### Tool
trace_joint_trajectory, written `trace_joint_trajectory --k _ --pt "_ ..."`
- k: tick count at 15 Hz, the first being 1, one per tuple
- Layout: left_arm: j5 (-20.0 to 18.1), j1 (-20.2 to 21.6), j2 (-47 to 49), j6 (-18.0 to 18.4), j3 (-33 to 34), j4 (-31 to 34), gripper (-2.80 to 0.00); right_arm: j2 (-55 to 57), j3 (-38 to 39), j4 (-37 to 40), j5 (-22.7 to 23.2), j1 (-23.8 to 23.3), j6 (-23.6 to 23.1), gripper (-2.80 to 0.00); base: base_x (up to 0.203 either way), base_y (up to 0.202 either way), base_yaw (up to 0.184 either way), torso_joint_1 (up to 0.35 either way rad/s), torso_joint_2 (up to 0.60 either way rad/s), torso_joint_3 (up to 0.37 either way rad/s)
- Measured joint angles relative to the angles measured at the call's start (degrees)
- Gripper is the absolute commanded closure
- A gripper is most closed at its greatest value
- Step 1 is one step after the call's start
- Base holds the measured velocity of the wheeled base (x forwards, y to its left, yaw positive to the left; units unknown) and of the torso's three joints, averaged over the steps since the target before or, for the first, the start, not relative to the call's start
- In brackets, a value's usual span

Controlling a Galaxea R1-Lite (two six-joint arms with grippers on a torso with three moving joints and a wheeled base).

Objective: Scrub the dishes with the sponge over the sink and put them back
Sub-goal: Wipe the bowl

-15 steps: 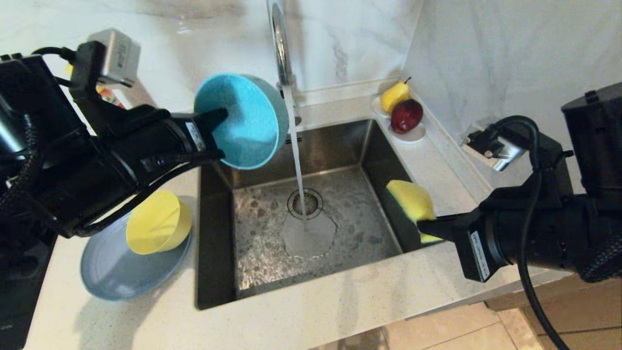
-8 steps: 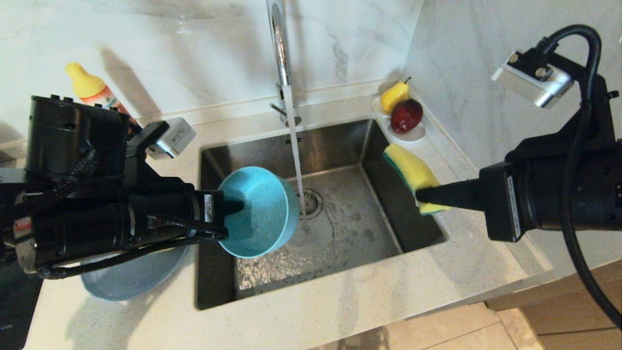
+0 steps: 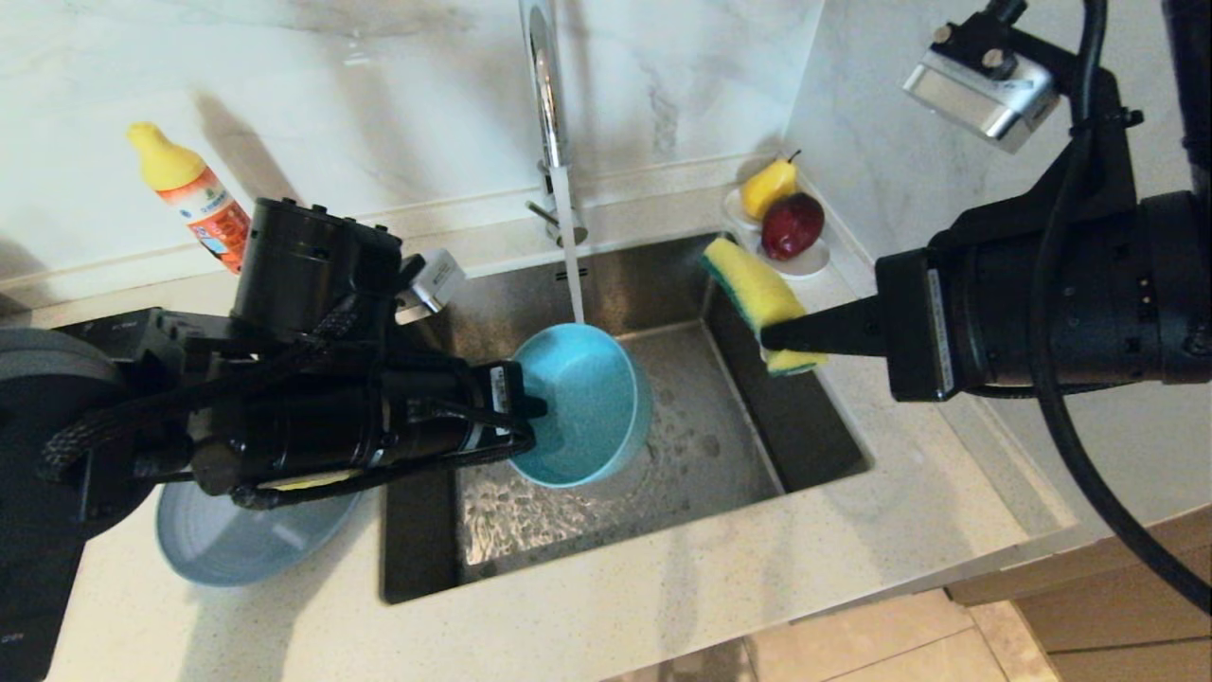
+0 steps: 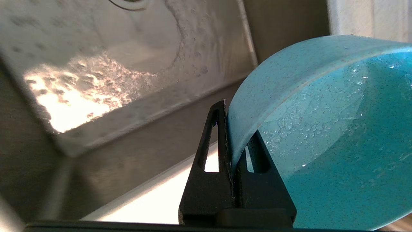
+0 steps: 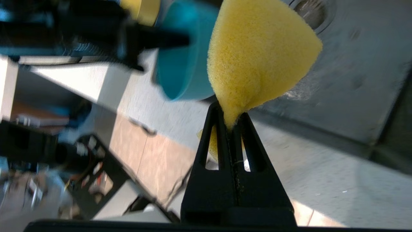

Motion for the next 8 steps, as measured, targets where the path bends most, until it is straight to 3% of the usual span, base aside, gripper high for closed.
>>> trace_joint_trajectory --k 4,8 --pt "1.5 -0.8 2.8 -3.4 -1.4 -0.6 0.0 3.7 -1.9 1.7 2.1 2.8 0.4 0.0 0.0 0.0 0.0 0.0 0.0 0.0" --pt "11.2 -1.0 5.6 -4.2 -1.4 -4.6 0.0 6.6 -3.4 1.7 3.2 4.5 2.1 0.0 0.0 0.0 0.0 0.0 0.0 0.0"
